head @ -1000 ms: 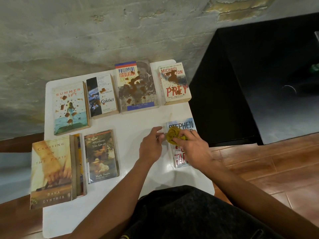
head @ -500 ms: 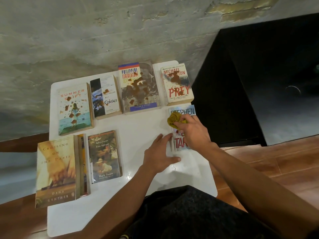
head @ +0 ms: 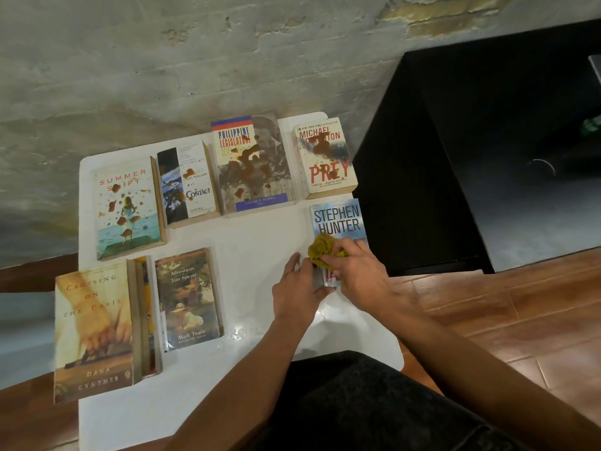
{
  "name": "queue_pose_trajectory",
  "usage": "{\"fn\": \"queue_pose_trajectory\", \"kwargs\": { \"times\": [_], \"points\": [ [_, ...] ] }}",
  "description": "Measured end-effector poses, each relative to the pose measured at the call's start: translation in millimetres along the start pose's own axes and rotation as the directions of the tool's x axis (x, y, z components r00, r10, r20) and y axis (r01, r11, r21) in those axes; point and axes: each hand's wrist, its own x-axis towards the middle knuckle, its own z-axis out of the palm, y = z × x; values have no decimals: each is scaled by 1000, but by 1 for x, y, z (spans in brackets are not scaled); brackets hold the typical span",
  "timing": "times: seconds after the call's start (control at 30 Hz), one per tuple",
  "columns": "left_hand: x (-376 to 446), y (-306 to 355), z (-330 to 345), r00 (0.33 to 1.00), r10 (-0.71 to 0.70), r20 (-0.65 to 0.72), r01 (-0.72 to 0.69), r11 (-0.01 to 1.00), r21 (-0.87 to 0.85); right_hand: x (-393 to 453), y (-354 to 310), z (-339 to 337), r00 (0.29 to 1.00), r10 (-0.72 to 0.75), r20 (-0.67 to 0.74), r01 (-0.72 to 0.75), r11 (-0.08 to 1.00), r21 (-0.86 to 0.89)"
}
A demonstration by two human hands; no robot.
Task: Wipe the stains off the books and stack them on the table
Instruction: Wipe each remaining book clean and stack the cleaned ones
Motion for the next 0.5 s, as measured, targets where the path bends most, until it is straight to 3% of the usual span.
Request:
{"fn": "queue_pose_trajectory", "kwargs": {
  "times": [0.2, 0.37, 0.5],
  "points": [
    [-1, -8, 8, 998, -29, -54, 20, 987, -157, -28, 2, 18, 999, -27, -30, 30, 995, 99],
    [-4, -7, 6, 997, 5, -78, -17, 987, -157, -40, 3, 21, 999, -24, -22, 28, 986, 165],
    [-4, -21, 7, 999, 46, -18, -49, 962, -270, -48, 11, 1, 988, 155, -1, -136, 874, 467]
  ]
}}
